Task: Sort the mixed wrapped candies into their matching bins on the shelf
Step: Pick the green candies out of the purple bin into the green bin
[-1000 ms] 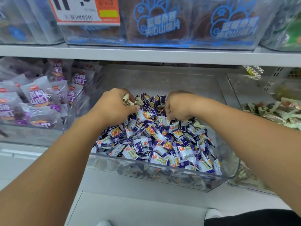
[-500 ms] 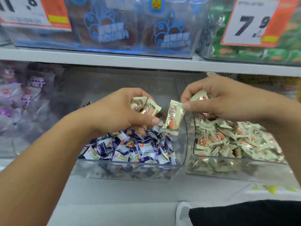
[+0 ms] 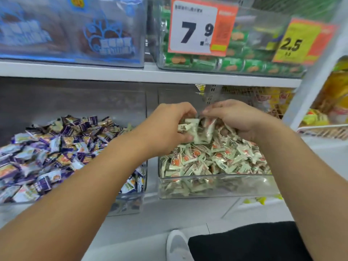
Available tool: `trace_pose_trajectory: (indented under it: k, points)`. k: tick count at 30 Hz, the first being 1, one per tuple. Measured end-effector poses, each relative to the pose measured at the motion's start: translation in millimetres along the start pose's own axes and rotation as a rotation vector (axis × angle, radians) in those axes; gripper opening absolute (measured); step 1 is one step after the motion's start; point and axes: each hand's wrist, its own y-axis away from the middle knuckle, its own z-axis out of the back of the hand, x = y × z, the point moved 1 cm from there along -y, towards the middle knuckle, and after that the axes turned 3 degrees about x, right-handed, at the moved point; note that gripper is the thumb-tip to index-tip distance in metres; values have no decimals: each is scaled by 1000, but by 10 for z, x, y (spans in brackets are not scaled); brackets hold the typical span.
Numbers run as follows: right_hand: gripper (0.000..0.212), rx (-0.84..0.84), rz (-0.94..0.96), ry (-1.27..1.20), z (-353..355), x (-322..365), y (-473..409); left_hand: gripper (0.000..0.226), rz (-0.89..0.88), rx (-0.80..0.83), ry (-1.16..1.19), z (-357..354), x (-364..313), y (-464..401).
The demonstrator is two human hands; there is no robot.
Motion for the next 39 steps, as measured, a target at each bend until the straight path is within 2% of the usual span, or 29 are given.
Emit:
trace_pose_trajectory:
  k: [2, 4, 6, 8, 11, 15, 20, 23, 25, 27, 30, 32, 34, 37, 39]
  points:
    - [27, -27, 2, 135, -9, -13, -20, 62, -2, 23, -33, -37, 13, -39]
    - [37, 16, 75, 306, -32, 0, -15, 66, -7, -11, -85, -18, 40, -60]
    - [42, 123, 192, 547, -96, 38, 6, 60, -9, -63, -125, 21, 95, -54]
    - [46, 309, 247, 764, -256, 20, 6, 45, 3, -85, -185, 47, 188, -15]
    - [60, 510, 114, 895, -411, -90, -61, 15, 33, -68, -215, 58, 315, 53]
    - [67, 429, -80, 1208, -223, -197, -116, 12, 34, -19, -222, 62, 339, 92]
    - [59, 264, -233, 1092, 115, -339, -137, 14, -14, 17, -188, 97, 361, 133]
    - [54, 238, -221, 1105, 73, -235, -60, 14, -52, -7, -120, 188, 320, 234]
    - [51, 196, -204, 1147, 19, 8, 38, 11, -57, -81, -88, 289, 346, 317]
    - [40, 111, -64, 1171, -94, 364, 201, 8, 17, -204, -85, 454, 508, 415]
    - [26, 105, 289, 1070, -565, 828, 422, 13, 277, -326, -163, 791, 1035, 627]
    - [21, 180, 492, 966, -1036, 1012, 465, 35, 501, -262, -246, 975, 1402, 823]
    - [16, 255, 591, 928, -1481, 1098, 388, 55, 609, -133, -289, 1038, 1654, 1028]
    - [29, 281, 634, 983, -1934, 1190, 9, 62, 649, 59, -350, 1004, 1855, 1194]
    - [40, 310, 573, 1008, -2130, 1287, -317, 58, 687, 140, -429, 1036, 1929, 1251]
